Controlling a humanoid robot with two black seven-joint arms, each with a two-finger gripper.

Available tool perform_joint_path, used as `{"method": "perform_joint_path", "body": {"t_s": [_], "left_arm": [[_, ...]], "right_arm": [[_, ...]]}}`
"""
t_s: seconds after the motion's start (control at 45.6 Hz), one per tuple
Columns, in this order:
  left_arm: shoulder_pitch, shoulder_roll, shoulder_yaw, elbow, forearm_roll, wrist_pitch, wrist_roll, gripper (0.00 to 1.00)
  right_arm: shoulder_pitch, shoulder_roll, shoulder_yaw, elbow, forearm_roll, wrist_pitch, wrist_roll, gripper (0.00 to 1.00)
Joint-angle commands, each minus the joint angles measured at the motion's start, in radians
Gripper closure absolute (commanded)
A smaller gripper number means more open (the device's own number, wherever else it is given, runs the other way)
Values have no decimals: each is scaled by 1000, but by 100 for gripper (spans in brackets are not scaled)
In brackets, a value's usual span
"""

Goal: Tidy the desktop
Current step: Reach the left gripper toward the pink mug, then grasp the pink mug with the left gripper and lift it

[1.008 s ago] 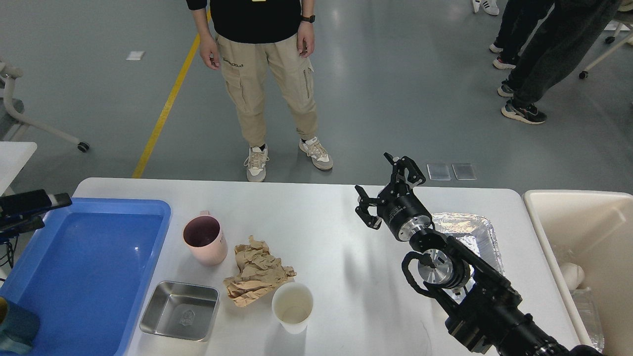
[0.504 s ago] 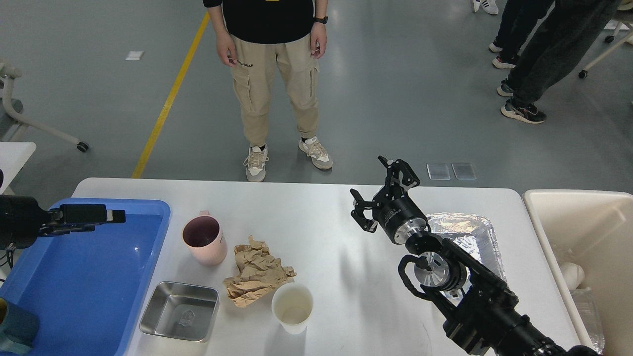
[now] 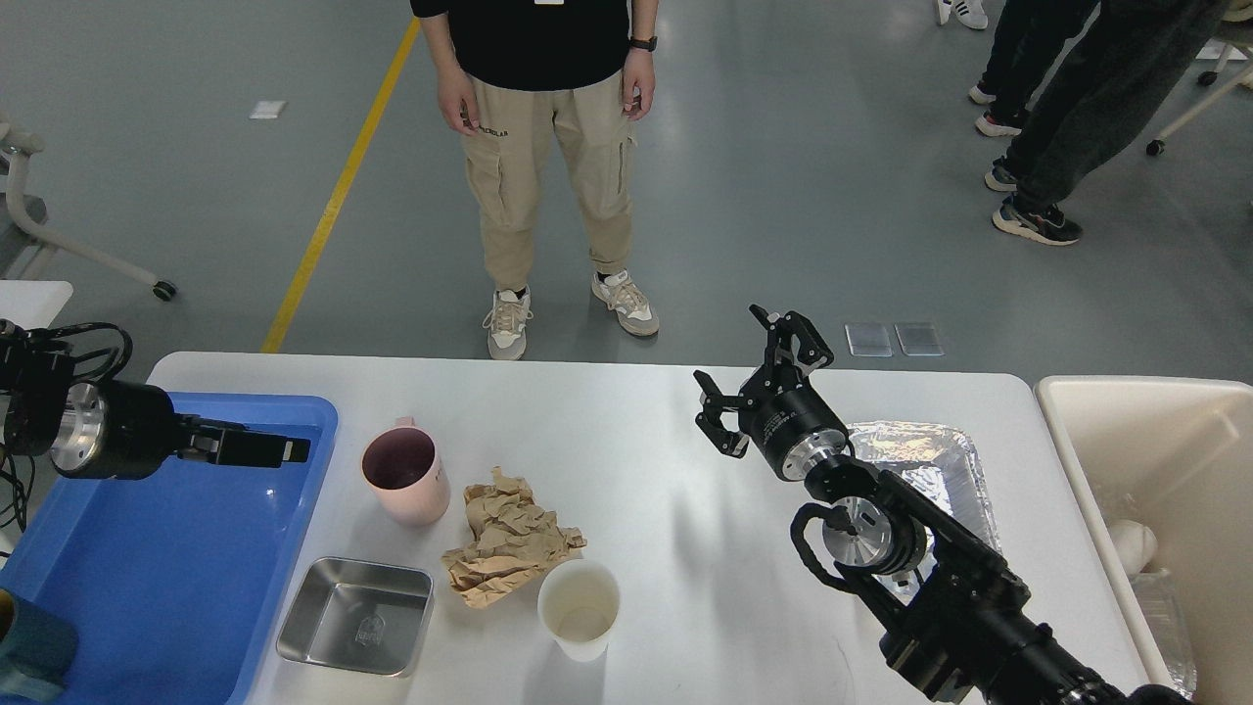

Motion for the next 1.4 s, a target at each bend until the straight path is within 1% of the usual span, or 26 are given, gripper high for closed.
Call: {"method": "perform_joint_path", "body": {"t_s": [0.0,0.11,0.241,0.46,0.592,0.92,1.052,1.249,1.381], "left_arm": [[-6,-39,10,54,54,26,0,11],[-4,-76,25,116,60,53,0,13],[-6,-103,61,149,62,96,0,14],[-7,-197,87,277,62,167,2,15],[-11,-229,88,307,60,179,2,15],[-67,-272,90,381,45,200,0,15],[-67,-301,90,404,46,214,2,23],[-67,-355,90,447,46,233,2,26],[-66,-375,93,465,50,242,2,39]], "right_arm": [[-3,0,-5,1,0,2,0,0],[-6,0,-10,10,0,2,0,0],[-12,0,-10,12,0,2,0,0],[-17,0,-10,21,0,2,0,0],[-21,0,-10,22,0,2,0,0],[-25,2,-10,28,0,2,0,0],[-34,0,-10,36,0,2,0,0],[-41,0,-10,42,0,2,0,0],[-41,-4,-10,44,0,2,0,0]]}}
